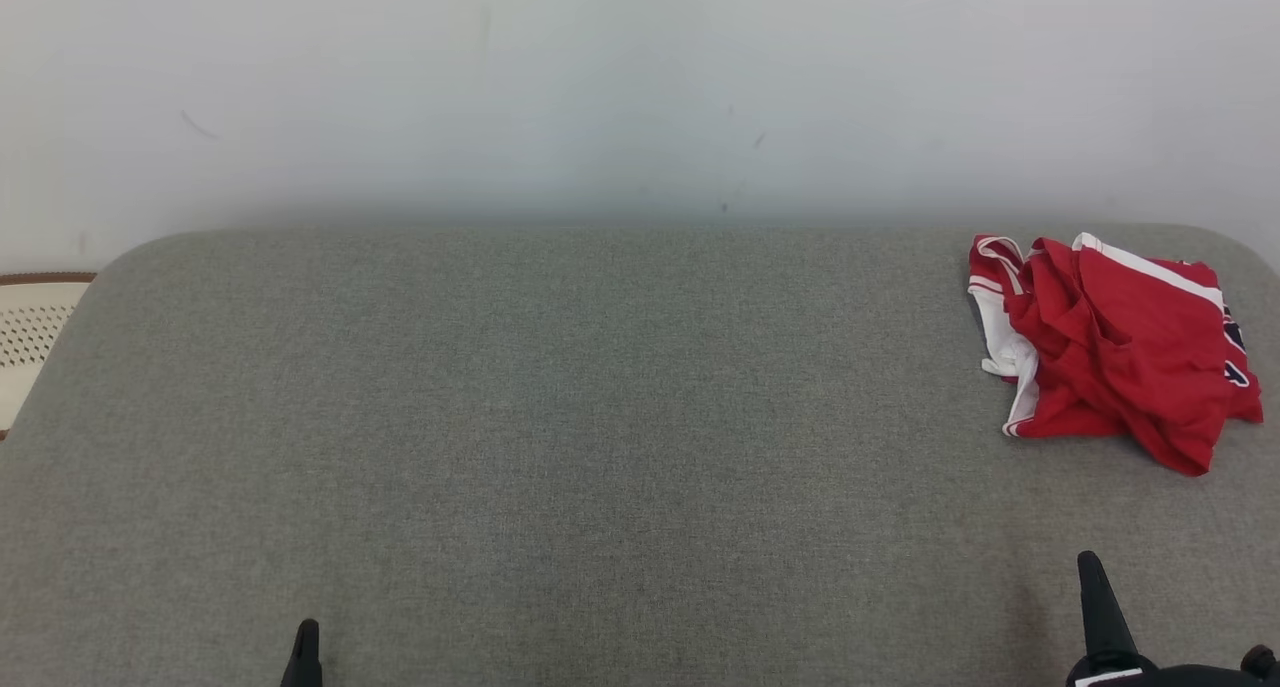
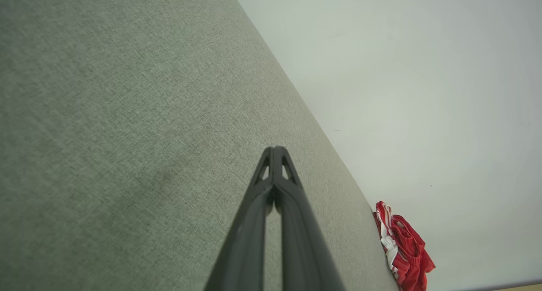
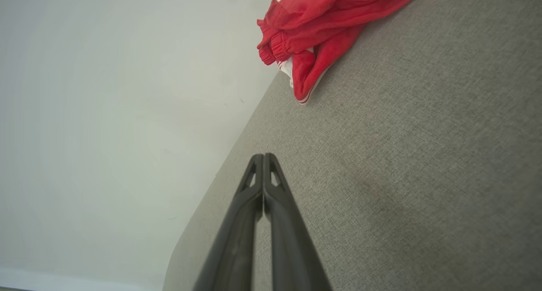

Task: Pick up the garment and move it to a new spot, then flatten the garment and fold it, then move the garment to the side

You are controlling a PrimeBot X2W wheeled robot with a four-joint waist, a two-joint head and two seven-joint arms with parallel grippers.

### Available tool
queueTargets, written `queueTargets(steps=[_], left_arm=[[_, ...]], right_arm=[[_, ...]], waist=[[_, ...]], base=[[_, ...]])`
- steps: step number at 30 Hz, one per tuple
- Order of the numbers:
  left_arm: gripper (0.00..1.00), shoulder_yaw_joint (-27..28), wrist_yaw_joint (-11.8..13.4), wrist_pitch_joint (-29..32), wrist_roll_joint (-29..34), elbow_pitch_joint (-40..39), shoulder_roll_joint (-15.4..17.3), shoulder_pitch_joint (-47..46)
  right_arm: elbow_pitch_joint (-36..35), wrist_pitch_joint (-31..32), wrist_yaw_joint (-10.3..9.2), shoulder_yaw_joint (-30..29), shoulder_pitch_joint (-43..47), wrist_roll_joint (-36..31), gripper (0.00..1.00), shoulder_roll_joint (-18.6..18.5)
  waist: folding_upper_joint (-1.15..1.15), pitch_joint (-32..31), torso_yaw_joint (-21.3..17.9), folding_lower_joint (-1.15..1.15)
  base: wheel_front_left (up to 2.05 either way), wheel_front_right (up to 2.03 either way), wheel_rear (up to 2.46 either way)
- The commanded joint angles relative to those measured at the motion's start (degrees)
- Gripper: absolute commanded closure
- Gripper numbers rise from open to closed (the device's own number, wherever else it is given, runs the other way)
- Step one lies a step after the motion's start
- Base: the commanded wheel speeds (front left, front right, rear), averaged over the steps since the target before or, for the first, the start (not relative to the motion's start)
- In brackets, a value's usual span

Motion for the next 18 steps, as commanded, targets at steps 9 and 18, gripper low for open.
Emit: queueTargets(steps=[9,18], left_arm=[[1.00,0.8,-1.5,1.3,-6.8,0.3,0.0,-1.5],[1.00,1.2,-2.4,2.4,-12.1,1.0,-0.2,-2.0]], right_arm=[[0.0,1.1,0.01,-1.2,-1.1,7.2,1.00,-0.7],[0.5,2.0,0.01,-2.2,-1.5,12.7,1.00,-0.8]], waist=[[0.00,0.1,0.1,0.00],[0.00,0.2,0.3,-0.01]], base=[[0.00,0.00,0.00],[0.00,0.00,0.00]])
